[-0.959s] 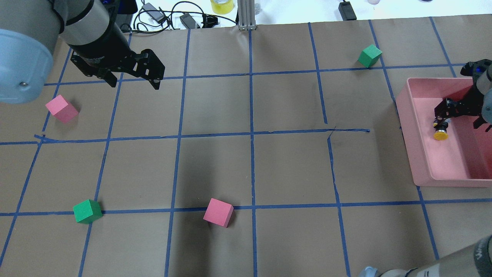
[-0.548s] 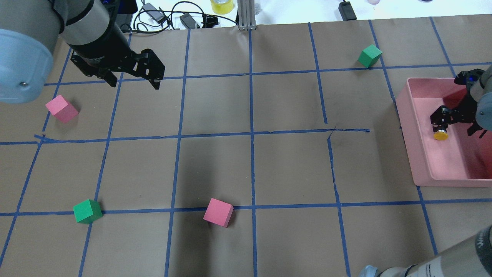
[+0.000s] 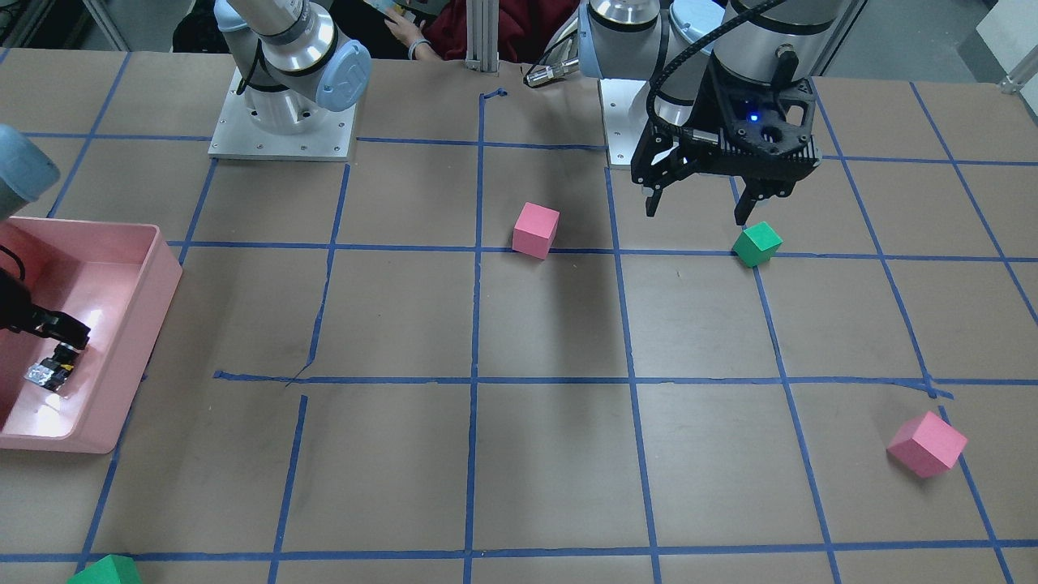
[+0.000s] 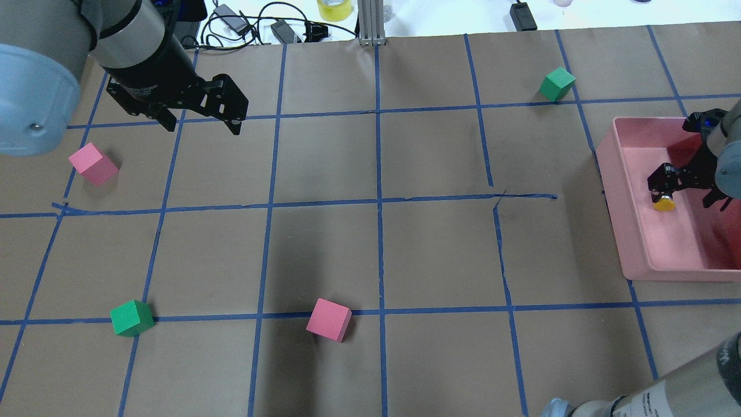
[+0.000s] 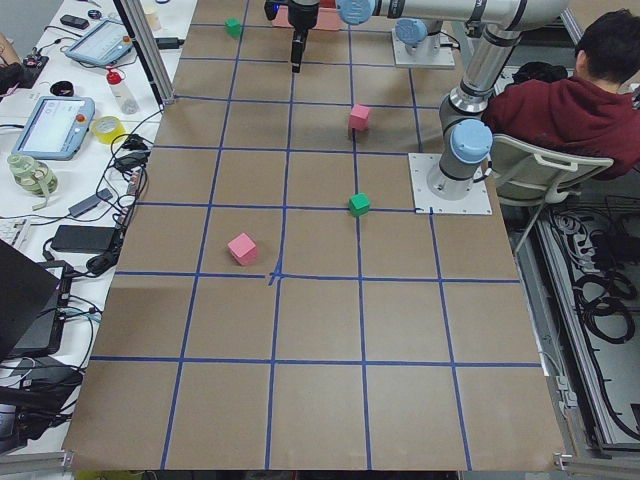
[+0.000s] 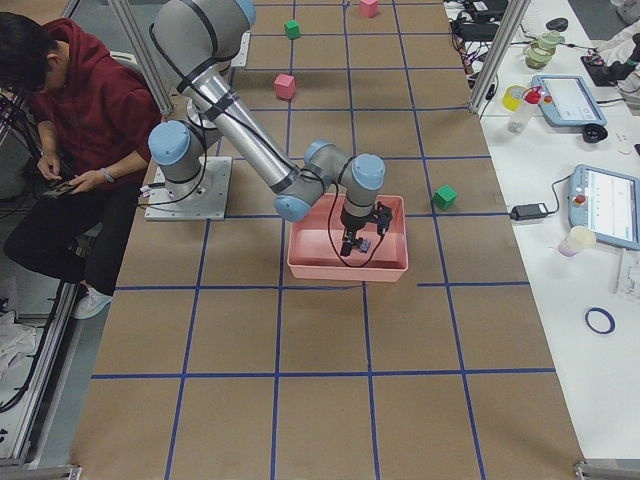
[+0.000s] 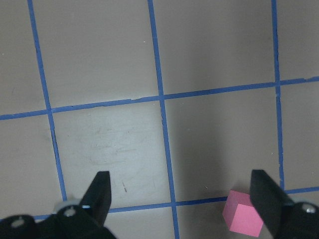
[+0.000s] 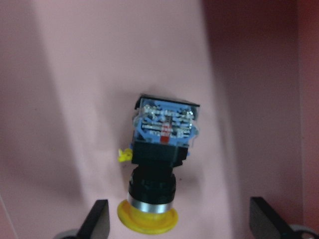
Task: Align button upright
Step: 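Close the right gripper on the button and lift it out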
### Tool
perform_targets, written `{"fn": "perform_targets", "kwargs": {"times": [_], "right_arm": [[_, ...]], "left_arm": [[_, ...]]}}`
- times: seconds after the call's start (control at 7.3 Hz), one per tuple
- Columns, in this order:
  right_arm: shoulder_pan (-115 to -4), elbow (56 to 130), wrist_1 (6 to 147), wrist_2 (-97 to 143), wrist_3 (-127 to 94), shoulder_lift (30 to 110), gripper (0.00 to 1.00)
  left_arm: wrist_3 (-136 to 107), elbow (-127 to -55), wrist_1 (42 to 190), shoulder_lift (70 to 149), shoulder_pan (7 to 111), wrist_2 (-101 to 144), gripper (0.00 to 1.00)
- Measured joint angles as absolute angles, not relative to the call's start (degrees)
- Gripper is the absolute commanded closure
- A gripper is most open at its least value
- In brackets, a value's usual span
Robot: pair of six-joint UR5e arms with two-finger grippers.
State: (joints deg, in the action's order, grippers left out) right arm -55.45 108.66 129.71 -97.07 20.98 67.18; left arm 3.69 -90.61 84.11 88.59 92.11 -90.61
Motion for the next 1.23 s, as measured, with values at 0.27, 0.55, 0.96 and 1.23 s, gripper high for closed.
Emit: {"fn": "perform_targets", "kwargs": {"times": [0.27, 0.55, 0.96, 1.23], "right_arm": [[-55.44, 108.71, 130.42, -96.81, 21.0, 66.62, 1.0], [-55.43, 108.65, 129.98, -96.7, 20.97, 66.59, 1.0], [-55.59, 106.66, 128.14, -96.13, 21.35, 68.79, 1.0], [-56.38, 102.15, 119.6, -94.08, 20.88, 72.84, 1.0]], "left_arm": [[3.73, -90.53, 84.11, 88.59, 92.11, -90.62, 0.0], [3.94, -90.4, 84.11, 88.59, 92.11, -90.61, 0.0], [3.98, -90.53, 84.11, 88.59, 92.08, -90.57, 0.0], [3.96, -90.53, 84.11, 88.59, 92.1, -90.59, 0.0]]}}
